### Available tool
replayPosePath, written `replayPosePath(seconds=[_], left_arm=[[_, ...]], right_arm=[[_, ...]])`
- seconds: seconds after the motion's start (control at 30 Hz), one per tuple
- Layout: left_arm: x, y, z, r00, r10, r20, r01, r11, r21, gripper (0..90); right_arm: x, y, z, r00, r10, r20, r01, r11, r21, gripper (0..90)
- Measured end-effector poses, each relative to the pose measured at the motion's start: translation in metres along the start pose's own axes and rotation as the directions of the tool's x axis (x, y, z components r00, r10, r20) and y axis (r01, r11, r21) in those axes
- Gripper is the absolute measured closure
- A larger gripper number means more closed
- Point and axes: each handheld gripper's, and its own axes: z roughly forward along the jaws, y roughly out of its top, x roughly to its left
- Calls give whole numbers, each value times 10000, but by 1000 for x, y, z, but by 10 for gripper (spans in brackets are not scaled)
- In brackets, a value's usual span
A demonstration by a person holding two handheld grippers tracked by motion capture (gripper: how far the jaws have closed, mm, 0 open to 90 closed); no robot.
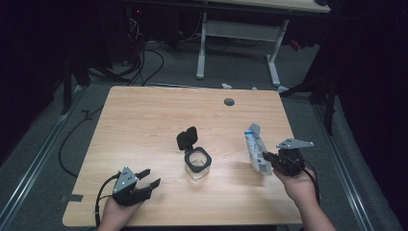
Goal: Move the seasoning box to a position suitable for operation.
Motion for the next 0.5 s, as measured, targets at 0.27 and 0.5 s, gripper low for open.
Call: replayPosePath(seconds=[0.27, 0.5], left_arm=[[-1, 0, 1, 10000, -20, 61, 20, 10000, 28, 439], [-2, 0, 2, 10000, 15, 82, -15, 10000, 30, 439]], right_arm=[[5, 1, -7, 9994, 102, -326, -85, 9986, 527, 889], [10, 5, -15, 9985, 109, -529, -34, 9904, 1384, 889]])
